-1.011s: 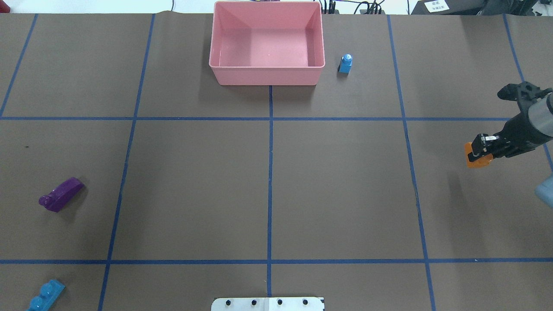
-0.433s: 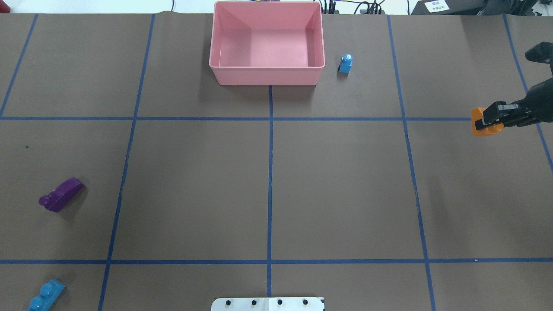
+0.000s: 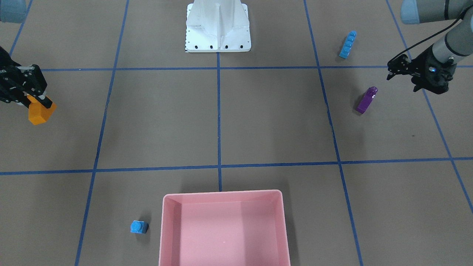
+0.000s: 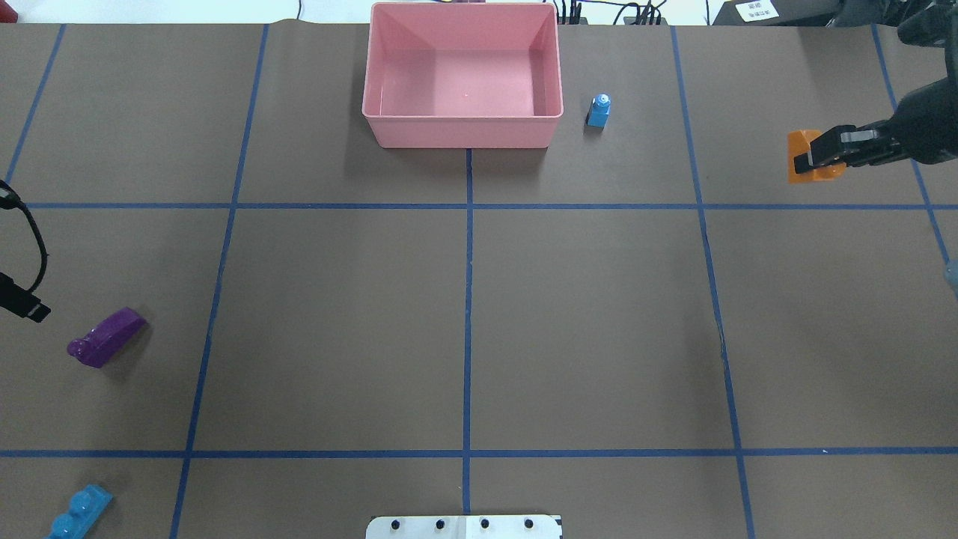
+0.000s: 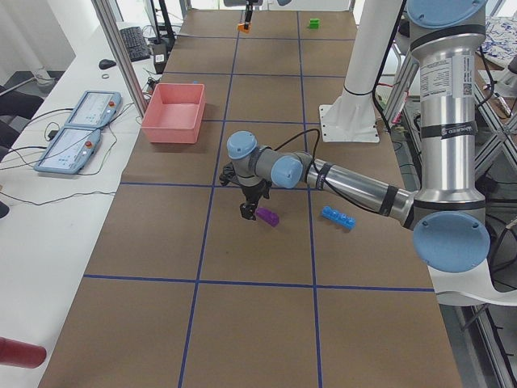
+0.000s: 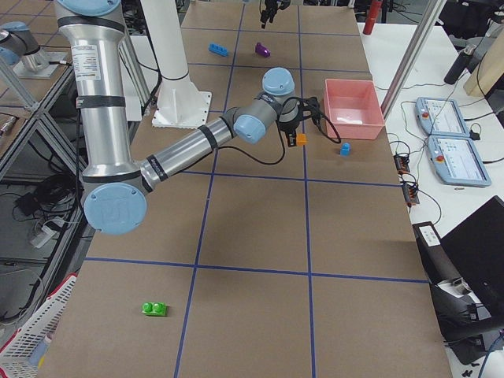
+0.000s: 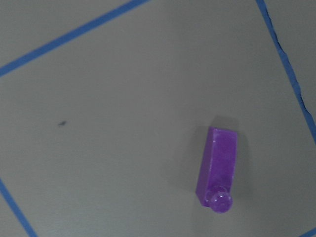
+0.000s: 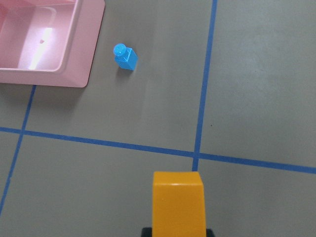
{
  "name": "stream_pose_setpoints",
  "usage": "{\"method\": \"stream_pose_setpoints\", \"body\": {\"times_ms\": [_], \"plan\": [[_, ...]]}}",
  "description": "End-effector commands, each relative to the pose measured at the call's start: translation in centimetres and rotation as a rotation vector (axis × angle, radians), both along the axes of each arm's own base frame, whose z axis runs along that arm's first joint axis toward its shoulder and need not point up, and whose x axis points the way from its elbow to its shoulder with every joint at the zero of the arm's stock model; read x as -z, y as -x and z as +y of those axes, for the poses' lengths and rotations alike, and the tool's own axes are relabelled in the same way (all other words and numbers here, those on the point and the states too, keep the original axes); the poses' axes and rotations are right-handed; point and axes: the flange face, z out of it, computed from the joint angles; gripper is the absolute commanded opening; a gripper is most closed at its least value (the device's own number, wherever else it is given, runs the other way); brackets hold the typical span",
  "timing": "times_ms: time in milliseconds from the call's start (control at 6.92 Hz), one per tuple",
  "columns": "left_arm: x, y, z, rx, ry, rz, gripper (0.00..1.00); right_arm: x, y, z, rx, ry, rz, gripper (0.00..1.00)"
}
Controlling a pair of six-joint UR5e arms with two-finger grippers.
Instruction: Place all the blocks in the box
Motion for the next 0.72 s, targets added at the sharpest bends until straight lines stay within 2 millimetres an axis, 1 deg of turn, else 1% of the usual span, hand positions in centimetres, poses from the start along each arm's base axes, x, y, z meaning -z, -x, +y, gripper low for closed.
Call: {"method": "stream_pose_setpoints", "body": {"times_ms": [0, 144, 433, 578], "plan": [[-0.6, -4.4, 1.3, 0.014, -0.021, -0.047, 1.00, 3.2, 0.3, -1.6, -0.050, -0.076, 0.007, 0.00], [-1.4, -4.8, 1.3, 0.007, -0.023, -0.052, 1.00, 4.5, 0.8, -2.1, -0.066, -0.110, 0.010, 0.00], [-3.3, -6.5, 1.7, -0.022, -0.034, -0.048, 1.00, 6.2, 2.2, -2.5, -0.074, -0.148, 0.013, 0.00], [-4.0, -7.4, 1.6, -0.028, -0.036, -0.052, 1.00, 7.5, 3.2, -2.7, -0.078, -0.174, 0.016, 0.00]]}}
